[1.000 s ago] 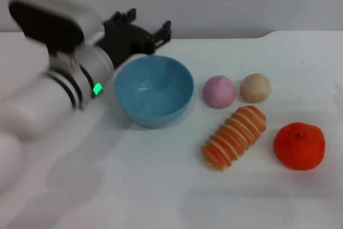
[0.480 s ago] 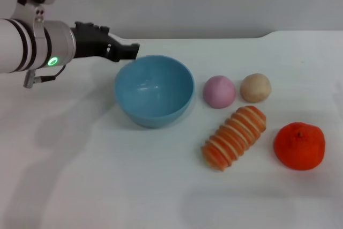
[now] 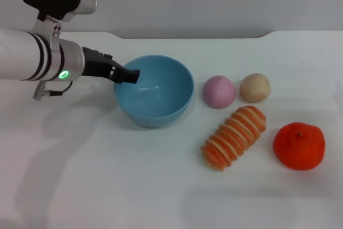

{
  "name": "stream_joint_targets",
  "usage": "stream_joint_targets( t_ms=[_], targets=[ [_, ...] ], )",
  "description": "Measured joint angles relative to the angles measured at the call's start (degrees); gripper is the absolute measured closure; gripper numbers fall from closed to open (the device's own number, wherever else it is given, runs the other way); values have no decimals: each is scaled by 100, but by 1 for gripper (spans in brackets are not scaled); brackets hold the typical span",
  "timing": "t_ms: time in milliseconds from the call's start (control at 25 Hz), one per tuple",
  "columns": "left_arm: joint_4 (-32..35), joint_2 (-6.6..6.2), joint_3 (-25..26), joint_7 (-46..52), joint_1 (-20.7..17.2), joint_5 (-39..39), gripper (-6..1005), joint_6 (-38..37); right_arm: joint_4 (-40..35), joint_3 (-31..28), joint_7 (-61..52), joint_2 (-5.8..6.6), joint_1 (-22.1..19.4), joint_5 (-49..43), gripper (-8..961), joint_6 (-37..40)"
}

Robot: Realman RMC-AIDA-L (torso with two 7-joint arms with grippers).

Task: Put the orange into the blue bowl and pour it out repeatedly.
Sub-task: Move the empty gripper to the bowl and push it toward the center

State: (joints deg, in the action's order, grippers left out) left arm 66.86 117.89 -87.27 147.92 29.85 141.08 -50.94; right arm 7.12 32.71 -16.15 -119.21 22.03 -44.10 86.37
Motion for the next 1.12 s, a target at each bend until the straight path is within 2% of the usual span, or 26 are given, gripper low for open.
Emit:
stream_joint_targets(
  t_ms=[200,560,960,1120],
  targets=[
    [-476,-2,32,-32,220,-9,199,173,0,-2,1,3,2,0,258,-13],
    [-937,-3,167,-60,300,-12,199,397,0,-2,-4,3,3,0,269,-16],
    [-1250,23,101,-66,408,-20,204,412,18,-2,-7,-5,-4,-1,281,-16],
    [-1270,29,98,-56,408,-87,252,416,21,-2,-8,-6,-12,-2,286,-57]
  ],
)
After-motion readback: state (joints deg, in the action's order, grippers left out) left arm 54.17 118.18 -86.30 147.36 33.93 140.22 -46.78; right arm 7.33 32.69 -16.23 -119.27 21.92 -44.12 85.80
